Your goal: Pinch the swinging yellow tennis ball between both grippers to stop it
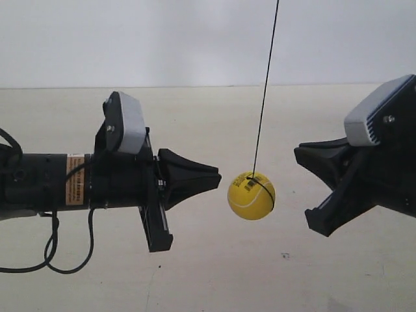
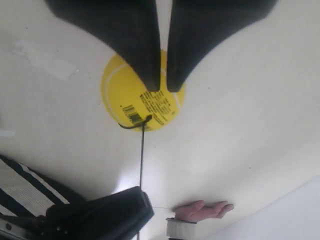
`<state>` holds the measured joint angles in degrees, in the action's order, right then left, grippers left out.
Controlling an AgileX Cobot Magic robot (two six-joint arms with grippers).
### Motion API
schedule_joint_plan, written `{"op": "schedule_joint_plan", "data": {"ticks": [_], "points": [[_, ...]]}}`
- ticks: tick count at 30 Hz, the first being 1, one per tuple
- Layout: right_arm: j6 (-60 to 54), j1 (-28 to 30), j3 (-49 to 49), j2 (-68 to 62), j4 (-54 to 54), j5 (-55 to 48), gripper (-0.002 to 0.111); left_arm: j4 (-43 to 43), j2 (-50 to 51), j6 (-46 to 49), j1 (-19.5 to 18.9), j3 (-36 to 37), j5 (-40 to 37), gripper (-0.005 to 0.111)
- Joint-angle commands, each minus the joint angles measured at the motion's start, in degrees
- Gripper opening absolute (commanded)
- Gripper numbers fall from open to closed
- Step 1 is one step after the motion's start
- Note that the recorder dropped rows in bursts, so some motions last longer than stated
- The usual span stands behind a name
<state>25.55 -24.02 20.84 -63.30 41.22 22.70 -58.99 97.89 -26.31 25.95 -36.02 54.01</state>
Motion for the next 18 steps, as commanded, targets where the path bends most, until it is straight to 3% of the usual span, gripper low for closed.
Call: {"op": "schedule_joint_plan", "data": {"ticks": [1,8,18], "points": [[0.4,0.0,-0.1,2.2,-0.4,-1.1,0.000,0.0,-5.4,-4.3,-0.2,0.8,-1.9,0.005],[1.0,0.0,-1.7,6.5,-0.3,0.0,0.000,0.5,-15.2,-5.9,-0.2,4.6,-7.1,0.005],[1.0,0.0,-5.0,20.6,-0.8,-1.0,0.000,11.6,-33.4,-6.9,-0.2,10.3,-21.1,0.005]]}}
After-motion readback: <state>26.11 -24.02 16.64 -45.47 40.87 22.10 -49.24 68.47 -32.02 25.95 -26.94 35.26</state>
